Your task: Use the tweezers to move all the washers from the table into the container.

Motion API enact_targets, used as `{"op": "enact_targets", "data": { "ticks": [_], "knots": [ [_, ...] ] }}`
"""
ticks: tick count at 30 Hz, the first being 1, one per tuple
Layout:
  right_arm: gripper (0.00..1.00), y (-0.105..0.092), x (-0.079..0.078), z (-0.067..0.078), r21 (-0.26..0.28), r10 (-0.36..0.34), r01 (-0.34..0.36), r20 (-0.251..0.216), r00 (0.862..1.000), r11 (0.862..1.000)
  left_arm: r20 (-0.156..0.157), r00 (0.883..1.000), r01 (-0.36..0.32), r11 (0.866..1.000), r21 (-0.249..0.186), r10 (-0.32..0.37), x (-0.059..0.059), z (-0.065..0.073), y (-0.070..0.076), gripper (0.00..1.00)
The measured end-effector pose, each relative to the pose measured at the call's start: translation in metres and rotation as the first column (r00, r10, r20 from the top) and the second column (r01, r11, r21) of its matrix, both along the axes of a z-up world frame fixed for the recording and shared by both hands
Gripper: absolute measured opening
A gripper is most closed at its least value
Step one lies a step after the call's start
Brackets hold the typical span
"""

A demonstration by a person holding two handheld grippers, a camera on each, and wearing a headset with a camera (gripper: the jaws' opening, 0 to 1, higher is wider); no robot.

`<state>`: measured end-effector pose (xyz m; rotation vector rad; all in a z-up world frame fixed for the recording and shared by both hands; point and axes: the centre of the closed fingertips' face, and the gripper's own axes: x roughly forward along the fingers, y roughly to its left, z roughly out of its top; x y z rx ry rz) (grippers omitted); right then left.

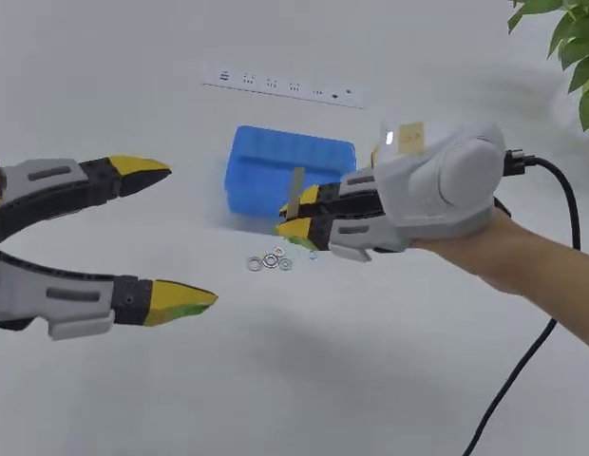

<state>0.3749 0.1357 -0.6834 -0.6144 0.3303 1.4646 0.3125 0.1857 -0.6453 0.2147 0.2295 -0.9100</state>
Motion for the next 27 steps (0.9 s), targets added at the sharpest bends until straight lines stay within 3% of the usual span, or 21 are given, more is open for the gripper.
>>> {"op": "enact_targets", "data": {
  "ticks": [1,3,4,6,8,12,14,16,20,23,27],
  "knots": [
    [0.09,0.001,0.002,0.004,0.010,-0.012,0.012,-0.001,1.000,1.000,-0.001,1.000,-0.005,1.000,0.002,0.005,0.000,0.000,0.002,0.85],
    [0.09,0.002,0.004,0.011,0.016,-0.018,0.018,-0.003,1.000,1.000,-0.014,0.999,-0.040,0.999,-0.036,0.039,0.001,0.001,0.003,0.93],
    [0.09,0.003,0.007,0.015,0.015,-0.018,0.018,0.011,1.000,1.000,-0.038,0.996,-0.089,0.992,-0.090,0.086,0.004,0.003,0.004,0.97],
    [0.09,0.006,0.012,0.019,0.018,-0.020,0.020,0.015,1.000,1.000,-0.058,0.992,-0.118,0.979,-0.167,0.109,0.004,0.007,0.005,1.00],
    [0.09,0.009,0.016,0.022,0.023,-0.025,0.024,0.022,0.999,0.999,-0.062,0.989,-0.142,0.970,-0.196,0.133,0.003,0.006,0.007,1.00],
    [0.09,0.017,0.031,0.026,0.032,-0.027,0.026,0.038,0.999,0.999,-0.036,0.986,-0.165,0.966,-0.201,0.161,0.001,0.001,0.012,1.00],
    [0.09,0.021,0.040,0.026,0.043,-0.035,0.034,0.034,0.999,0.999,-0.047,0.985,-0.175,0.966,-0.192,0.169,0.002,-0.004,0.016,1.00],
    [0.09,0.024,0.049,0.023,0.040,-0.040,0.038,0.035,0.999,0.998,-0.031,0.982,-0.187,0.967,-0.175,0.185,0.003,-0.004,0.022,1.00],
    [0.09,0.030,0.075,0.016,0.042,-0.070,0.069,0.036,0.997,0.997,-0.043,0.975,-0.224,0.955,-0.192,0.219,0.007,-0.009,0.029,1.00],
    [0.09,0.029,0.093,0.008,0.050,-0.106,0.105,0.013,0.994,0.993,-0.050,0.976,-0.218,0.965,-0.146,0.213,0.009,-0.020,0.029,1.00],
    [0.09,0.028,0.110,-0.005,0.052,-0.137,0.137,-0.015,0.990,0.989,-0.031,0.980,-0.197,0.971,-0.139,0.194,0.014,-0.020,0.026,1.00]
  ]
}}
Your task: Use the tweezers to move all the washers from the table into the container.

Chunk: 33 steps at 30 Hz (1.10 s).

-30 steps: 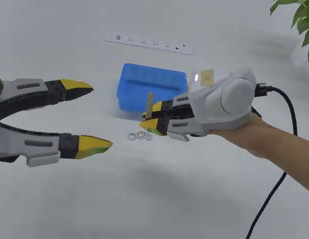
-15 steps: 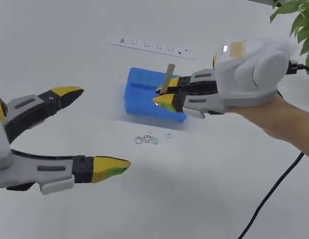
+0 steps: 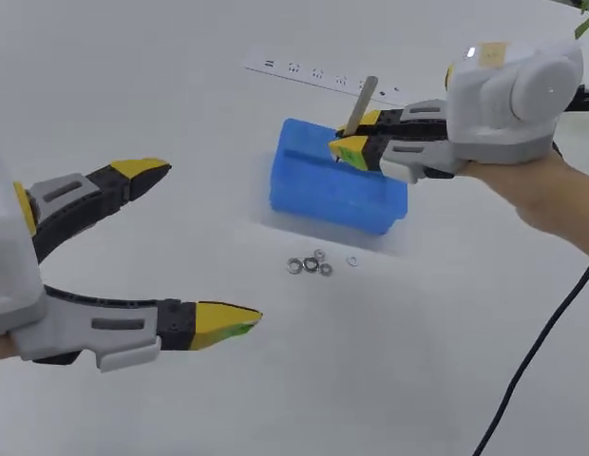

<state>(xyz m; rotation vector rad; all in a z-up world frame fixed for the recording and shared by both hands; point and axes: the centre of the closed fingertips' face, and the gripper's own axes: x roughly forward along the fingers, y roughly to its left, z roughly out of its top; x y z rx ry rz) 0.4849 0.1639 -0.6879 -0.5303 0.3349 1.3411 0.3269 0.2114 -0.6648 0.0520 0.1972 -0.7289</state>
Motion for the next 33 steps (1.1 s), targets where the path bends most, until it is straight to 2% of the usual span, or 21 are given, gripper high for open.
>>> {"op": "enact_targets", "data": {
  "ticks": [3,6,8,11,15,18,20,22,33],
  "knots": [
    [0.09,0.001,0.008,-0.010,0.000,-0.008,0.008,-0.017,1.000,1.000,0.012,1.000,0.009,1.000,0.019,-0.010,0.005,0.000,-0.002,1.00],
    [0.09,0.001,0.014,-0.023,-0.007,-0.004,0.004,-0.031,1.000,1.000,0.032,0.999,-0.018,1.000,-0.010,0.018,0.014,0.005,0.002,1.00],
    [0.09,0.001,0.018,-0.032,-0.002,-0.011,0.011,-0.052,0.999,1.000,0.036,0.999,-0.025,1.000,-0.010,0.025,0.017,0.006,0.003,1.00],
    [0.09,0.002,0.020,-0.040,0.006,-0.020,0.020,-0.069,0.997,1.000,0.028,0.999,-0.017,1.000,0.000,0.017,0.019,0.004,0.000,1.00],
    [0.09,0.004,0.020,-0.052,0.013,-0.019,0.021,-0.084,0.996,1.000,0.016,1.000,0.000,0.999,0.035,0.000,0.018,-0.003,-0.004,1.00],
    [0.09,0.004,0.019,-0.059,0.016,-0.019,0.020,-0.094,0.995,1.000,0.002,1.000,-0.004,1.000,0.024,0.004,0.018,-0.005,-0.005,1.00],
    [0.09,0.003,0.018,-0.065,0.002,-0.013,0.014,-0.095,0.995,1.000,0.002,1.000,-0.005,0.999,0.032,0.004,0.018,-0.007,-0.005,1.00],
    [0.09,0.001,0.019,-0.069,-0.007,-0.014,0.014,-0.096,0.995,1.000,-0.002,1.000,-0.001,0.999,0.052,0.001,0.019,-0.010,-0.006,1.00],
    [0.10,-0.001,0.018,-0.074,0.000,-0.014,0.014,-0.110,0.994,1.000,-0.023,1.000,0.003,0.998,0.061,-0.001,0.020,-0.013,-0.006,1.00]
  ]
}}
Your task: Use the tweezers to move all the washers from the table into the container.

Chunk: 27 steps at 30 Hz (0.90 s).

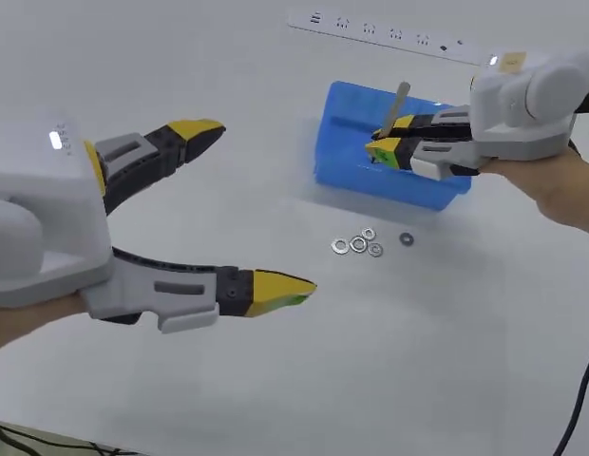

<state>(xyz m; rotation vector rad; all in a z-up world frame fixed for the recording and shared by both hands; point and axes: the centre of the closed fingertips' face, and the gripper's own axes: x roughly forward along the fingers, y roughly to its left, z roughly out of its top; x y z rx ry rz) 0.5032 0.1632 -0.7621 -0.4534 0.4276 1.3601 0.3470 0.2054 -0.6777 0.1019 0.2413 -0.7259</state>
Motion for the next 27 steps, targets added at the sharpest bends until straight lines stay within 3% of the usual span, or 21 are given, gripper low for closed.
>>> {"op": "enact_targets", "data": {
  "ticks": [7,11,13,16,18,20,24,27],
  "knots": [
    [0.10,-0.002,-0.001,0.004,0.002,-0.004,0.004,0.004,1.000,1.000,-0.014,1.000,0.002,1.000,0.000,-0.002,-0.001,-0.001,-0.002,1.00],
    [0.10,-0.004,-0.003,0.014,0.011,-0.005,0.005,0.016,1.000,1.000,-0.015,1.000,0.009,1.000,-0.009,-0.009,0.008,0.002,-0.003,1.00],
    [0.10,-0.005,-0.003,0.020,0.010,-0.003,0.002,0.041,0.999,1.000,-0.012,1.000,0.027,1.000,0.008,-0.027,0.015,0.004,-0.005,1.00],
    [0.10,-0.005,-0.004,0.027,0.012,-0.001,0.000,0.055,0.998,1.000,0.004,0.999,0.033,0.999,-0.011,-0.033,0.032,0.013,-0.008,1.00],
    [0.10,-0.006,-0.002,0.030,0.001,-0.003,0.003,0.071,0.997,1.000,0.012,0.999,0.050,0.997,-0.051,-0.050,0.047,0.022,-0.013,1.00],
    [0.09,-0.007,-0.003,0.033,-0.003,0.000,0.000,0.075,0.997,1.000,0.028,0.997,0.067,0.996,-0.062,-0.065,0.065,0.030,-0.016,0.98],
    [0.09,-0.009,-0.009,0.035,-0.009,0.016,-0.015,0.072,0.997,1.000,0.040,0.993,0.111,0.989,-0.099,-0.107,0.099,0.043,-0.026,0.85],
    [0.08,-0.011,-0.013,0.035,-0.034,0.043,-0.040,0.108,0.993,0.999,0.038,0.990,0.143,0.983,-0.116,-0.139,0.118,0.046,-0.035,0.78]
  ]
}}
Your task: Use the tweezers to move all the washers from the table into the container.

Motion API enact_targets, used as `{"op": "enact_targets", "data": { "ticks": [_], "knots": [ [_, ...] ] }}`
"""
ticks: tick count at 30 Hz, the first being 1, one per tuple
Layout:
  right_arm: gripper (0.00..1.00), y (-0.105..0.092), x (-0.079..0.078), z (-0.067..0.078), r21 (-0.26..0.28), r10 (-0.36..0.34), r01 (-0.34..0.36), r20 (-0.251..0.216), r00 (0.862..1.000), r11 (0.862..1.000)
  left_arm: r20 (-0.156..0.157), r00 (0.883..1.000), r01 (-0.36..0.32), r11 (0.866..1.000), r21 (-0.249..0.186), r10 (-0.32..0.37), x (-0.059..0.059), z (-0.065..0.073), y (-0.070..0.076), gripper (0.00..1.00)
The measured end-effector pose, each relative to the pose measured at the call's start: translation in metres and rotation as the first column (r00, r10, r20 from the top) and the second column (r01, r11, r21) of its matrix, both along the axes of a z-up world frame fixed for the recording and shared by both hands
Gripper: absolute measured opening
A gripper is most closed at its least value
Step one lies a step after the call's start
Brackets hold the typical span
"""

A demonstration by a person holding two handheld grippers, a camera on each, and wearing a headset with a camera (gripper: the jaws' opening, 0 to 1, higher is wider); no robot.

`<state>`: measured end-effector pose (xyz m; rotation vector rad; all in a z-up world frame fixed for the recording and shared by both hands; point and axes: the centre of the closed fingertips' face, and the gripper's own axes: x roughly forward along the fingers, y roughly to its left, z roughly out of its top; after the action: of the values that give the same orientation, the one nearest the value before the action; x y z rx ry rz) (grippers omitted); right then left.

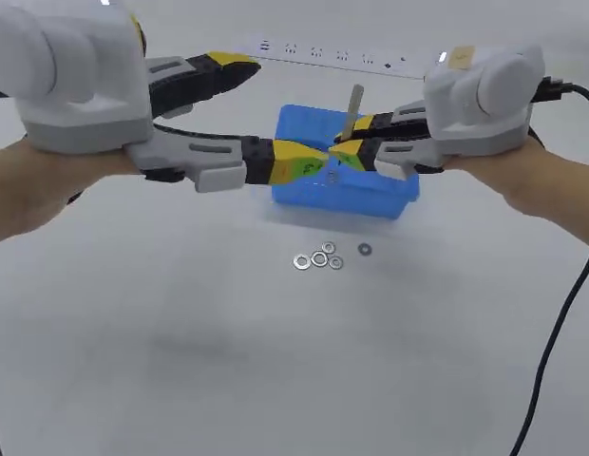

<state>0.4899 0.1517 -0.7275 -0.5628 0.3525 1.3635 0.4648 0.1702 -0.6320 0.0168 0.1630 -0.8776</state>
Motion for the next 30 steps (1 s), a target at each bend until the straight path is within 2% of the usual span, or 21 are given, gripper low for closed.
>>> {"op": "enact_targets", "data": {
  "ticks": [3,5,6,7,10,12,13,15,17,19,20,21,24,27,29,30],
  "knots": [
    [0.08,-0.002,0.001,-0.002,-0.010,0.000,0.000,0.005,1.000,1.000,-0.018,0.999,0.043,0.999,0.023,-0.043,0.012,-0.006,-0.010,0.68],
    [0.08,-0.003,0.001,-0.004,-0.014,0.003,-0.003,0.012,1.000,1.000,-0.038,0.997,0.071,0.997,-0.004,-0.072,0.016,-0.007,-0.021,0.60],
    [0.08,-0.003,0.001,-0.004,-0.013,0.004,-0.003,0.011,1.000,1.000,-0.038,0.994,0.099,0.995,-0.013,-0.099,0.015,-0.006,-0.026,0.57],
    [0.08,-0.003,0.001,-0.004,-0.010,0.006,-0.006,0.009,1.000,1.000,-0.039,0.992,0.119,0.993,0.002,-0.119,0.015,-0.009,-0.030,0.56],
    [0.08,-0.003,0.000,-0.004,-0.006,0.016,-0.016,0.001,1.000,1.000,-0.046,0.983,0.183,0.978,0.095,-0.180,0.013,-0.024,-0.039,0.54],
    [0.08,-0.002,0.000,-0.004,-0.008,0.028,-0.028,0.007,1.000,1.000,-0.050,0.977,0.215,0.968,0.130,-0.210,0.011,-0.029,-0.043,0.47],
    [0.08,-0.002,-0.001,-0.004,-0.007,0.031,-0.030,0.005,1.000,1.000,-0.037,0.975,0.222,0.966,0.133,-0.219,0.011,-0.029,-0.046,0.42],
    [0.08,-0.001,-0.001,-0.003,-0.002,0.036,-0.036,0.001,0.999,0.999,-0.045,0.972,0.233,0.964,0.125,-0.229,0.012,-0.029,-0.049,0.39],
    [0.08,0.000,-0.003,-0.004,-0.003,0.046,-0.046,0.001,0.999,0.999,-0.035,0.969,0.247,0.959,0.139,-0.244,0.013,-0.028,-0.050,0.36],
    [0.08,0.001,-0.003,-0.004,-0.006,0.054,-0.054,0.001,0.999,0.999,-0.036,0.966,0.258,0.955,0.148,-0.255,0.013,-0.028,-0.051,0.24],
    [0.08,0.001,-0.004,-0.005,-0.008,0.058,-0.058,0.001,0.998,0.998,-0.033,0.964,0.265,0.953,0.149,-0.263,0.013,-0.026,-0.051,0.23],
    [0.08,0.001,-0.004,-0.005,-0.008,0.060,-0.060,0.001,0.998,0.998,-0.033,0.964,0.267,0.953,0.145,-0.265,0.013,-0.024,-0.051,0.23],
    [0.08,0.003,-0.005,-0.006,-0.004,0.071,-0.071,-0.004,0.997,0.997,-0.019,0.959,0.281,0.943,0.179,-0.283,0.012,-0.021,-0.053,0.23],
    [0.08,0.003,-0.007,-0.009,-0.014,0.090,-0.090,-0.002,0.996,0.996,-0.022,0.952,0.305,0.934,0.187,-0.307,0.009,-0.020,-0.054,0.20],
    [0.09,0.004,-0.009,-0.010,-0.020,0.099,-0.099,0.003,0.995,0.995,-0.015,0.947,0.315,0.921,0.229,-0.320,0.007,-0.023,-0.053,0.16],
    [0.09,0.004,-0.009,-0.010,-0.021,0.100,-0.100,0.003,0.995,0.995,-0.003,0.947,0.310,0.913,0.265,-0.321,0.008,-0.025,-0.051,0.14]
  ]
}}
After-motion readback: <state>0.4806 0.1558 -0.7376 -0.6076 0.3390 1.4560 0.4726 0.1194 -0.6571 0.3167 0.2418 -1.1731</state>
